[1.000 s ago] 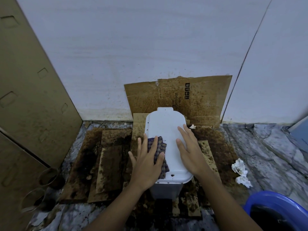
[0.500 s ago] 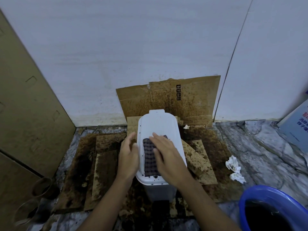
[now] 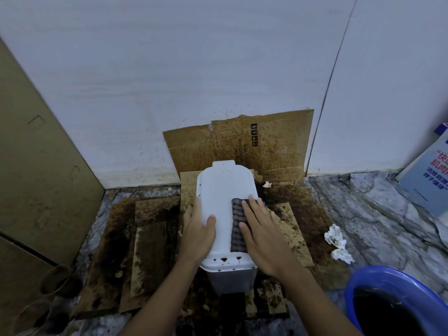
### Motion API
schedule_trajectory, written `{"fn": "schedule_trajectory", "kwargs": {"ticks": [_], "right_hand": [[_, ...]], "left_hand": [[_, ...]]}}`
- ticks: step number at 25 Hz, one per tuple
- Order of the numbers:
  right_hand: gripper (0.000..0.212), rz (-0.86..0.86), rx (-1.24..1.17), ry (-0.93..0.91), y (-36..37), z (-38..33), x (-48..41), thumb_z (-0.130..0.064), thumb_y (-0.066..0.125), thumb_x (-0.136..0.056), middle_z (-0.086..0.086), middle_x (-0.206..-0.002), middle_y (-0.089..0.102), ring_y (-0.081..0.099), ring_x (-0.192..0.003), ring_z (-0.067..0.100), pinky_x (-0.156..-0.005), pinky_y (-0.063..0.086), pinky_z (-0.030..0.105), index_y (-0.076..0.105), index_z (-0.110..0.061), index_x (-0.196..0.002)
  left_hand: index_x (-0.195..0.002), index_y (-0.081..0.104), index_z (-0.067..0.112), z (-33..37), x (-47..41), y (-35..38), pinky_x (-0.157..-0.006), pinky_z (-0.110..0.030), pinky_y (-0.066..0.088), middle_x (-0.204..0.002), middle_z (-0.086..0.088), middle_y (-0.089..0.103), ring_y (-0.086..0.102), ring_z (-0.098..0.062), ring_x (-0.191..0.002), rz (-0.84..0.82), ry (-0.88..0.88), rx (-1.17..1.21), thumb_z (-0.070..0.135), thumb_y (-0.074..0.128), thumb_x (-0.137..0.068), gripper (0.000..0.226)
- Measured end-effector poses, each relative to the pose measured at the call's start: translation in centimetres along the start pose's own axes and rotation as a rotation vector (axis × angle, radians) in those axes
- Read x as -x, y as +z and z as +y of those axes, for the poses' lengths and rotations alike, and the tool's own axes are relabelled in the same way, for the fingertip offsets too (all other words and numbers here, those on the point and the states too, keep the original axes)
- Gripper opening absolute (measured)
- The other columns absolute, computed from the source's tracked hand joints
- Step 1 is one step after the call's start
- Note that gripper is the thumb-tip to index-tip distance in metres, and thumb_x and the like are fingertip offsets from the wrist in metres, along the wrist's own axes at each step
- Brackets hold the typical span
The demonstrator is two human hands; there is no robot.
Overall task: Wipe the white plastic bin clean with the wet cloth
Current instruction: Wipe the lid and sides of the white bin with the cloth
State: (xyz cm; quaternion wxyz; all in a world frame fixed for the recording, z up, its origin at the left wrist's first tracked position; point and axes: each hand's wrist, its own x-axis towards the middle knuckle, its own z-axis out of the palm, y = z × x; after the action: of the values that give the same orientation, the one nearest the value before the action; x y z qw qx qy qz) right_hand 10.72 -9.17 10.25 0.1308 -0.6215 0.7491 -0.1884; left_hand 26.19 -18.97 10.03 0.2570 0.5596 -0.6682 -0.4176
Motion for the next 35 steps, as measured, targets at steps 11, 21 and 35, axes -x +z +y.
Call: {"fn": "schedule_trajectory", "kwargs": {"ticks": [11,21,35], "right_hand": [[0.065,-0.052,-0.380,-0.008,0.2,0.0,0.0,-0.052,0.022,-0.107,-0.023,-0.161,-0.027,-0.025,-0.146,-0.008,-0.127,-0.002,0.044,-0.010,-0.031,-0.159],[0.060,0.016,-0.558,0.003,2.0,-4.2,-0.2,-0.054,0.020,-0.106,-0.030,-0.162,-0.016,-0.024,-0.144,-0.013,-0.123,-0.014,0.036,0.001,-0.035,-0.160],[0.065,-0.066,-0.838,-0.007,6.0,-7.6,-2.3,-0.057,0.021,-0.103,-0.031,-0.160,-0.021,-0.019,-0.145,-0.013,-0.128,0.005,0.039,-0.011,-0.040,-0.157]], "left_hand": [[-0.162,0.005,0.033,-1.3,-0.9,-1.0,-0.119,-0.047,0.030,-0.167,-0.002,0.016,0.030,-0.026,-0.148,-0.034,0.078,-0.156,0.067,0.034,-0.098,0.079],[-0.155,0.020,0.043,-2.8,-1.6,-3.2,-0.109,-0.058,0.041,-0.162,0.002,0.031,0.041,-0.029,-0.142,0.076,0.002,-0.169,0.084,0.034,-0.086,0.082],[-0.155,0.031,0.041,-3.7,-3.2,-5.5,-0.124,-0.051,0.016,-0.166,0.012,0.025,0.018,-0.010,-0.153,0.051,0.207,-0.342,0.070,0.016,-0.097,0.066]]}}
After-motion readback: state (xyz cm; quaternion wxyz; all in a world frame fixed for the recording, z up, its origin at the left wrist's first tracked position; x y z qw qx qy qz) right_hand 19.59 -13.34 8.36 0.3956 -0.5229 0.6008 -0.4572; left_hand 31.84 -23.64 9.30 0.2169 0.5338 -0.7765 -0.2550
